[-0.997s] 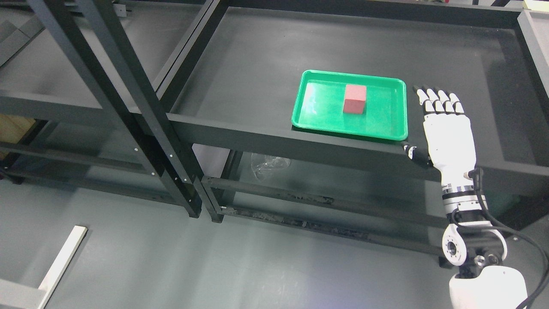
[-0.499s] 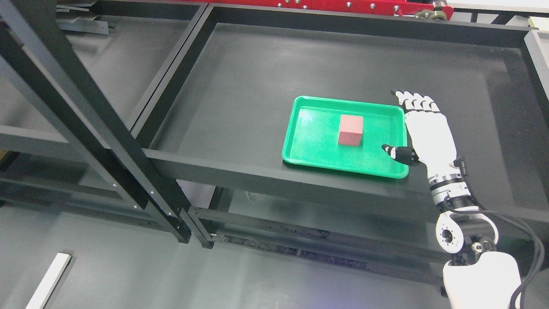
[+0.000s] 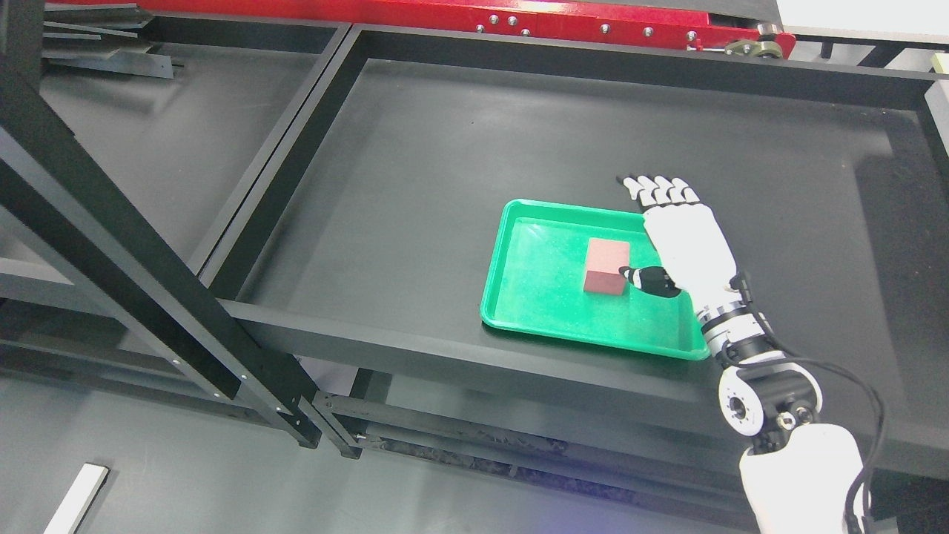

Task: Pick pink block from left shelf to tray
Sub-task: 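Close the right hand around the pink block in the green tray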

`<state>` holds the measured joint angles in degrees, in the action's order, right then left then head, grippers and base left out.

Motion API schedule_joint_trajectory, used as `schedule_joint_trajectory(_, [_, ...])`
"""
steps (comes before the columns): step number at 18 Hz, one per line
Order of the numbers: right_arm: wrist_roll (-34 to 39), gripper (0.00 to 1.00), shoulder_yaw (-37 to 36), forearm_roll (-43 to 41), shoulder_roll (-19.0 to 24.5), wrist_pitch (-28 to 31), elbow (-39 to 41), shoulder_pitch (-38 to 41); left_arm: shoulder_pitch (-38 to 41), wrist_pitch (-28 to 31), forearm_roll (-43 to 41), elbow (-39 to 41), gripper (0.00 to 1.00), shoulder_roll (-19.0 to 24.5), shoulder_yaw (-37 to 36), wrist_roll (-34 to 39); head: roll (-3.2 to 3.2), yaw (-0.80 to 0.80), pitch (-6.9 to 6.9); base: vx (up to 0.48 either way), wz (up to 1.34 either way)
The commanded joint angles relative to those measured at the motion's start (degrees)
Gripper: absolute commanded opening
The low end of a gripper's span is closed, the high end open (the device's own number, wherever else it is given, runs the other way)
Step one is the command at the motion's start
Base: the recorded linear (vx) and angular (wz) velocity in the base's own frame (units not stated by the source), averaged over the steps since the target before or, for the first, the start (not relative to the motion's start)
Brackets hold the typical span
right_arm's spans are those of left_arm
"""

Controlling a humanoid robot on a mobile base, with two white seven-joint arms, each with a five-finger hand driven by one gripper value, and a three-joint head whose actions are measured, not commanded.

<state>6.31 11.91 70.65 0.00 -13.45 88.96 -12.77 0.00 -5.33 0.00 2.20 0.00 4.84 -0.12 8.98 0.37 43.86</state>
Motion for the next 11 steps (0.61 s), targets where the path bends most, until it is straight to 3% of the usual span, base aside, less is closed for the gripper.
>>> schedule_joint_trajectory(1, [0.2, 0.99, 4.6, 1.2, -1.0, -0.4, -3.8, 1.0, -0.6, 0.0, -0.1, 0.0, 1.0, 1.0, 0.0, 0.0, 0.0, 0.0, 0.0, 0.097, 0.02])
schedule_joint_trajectory(11, [1.5, 0.99, 5.1, 1.2, -1.0, -4.4, -3.9, 5.4, -0.7, 0.0, -0.1, 0.0, 1.0, 1.0, 0.0, 0.0, 0.0, 0.0, 0.0, 0.07, 0.0])
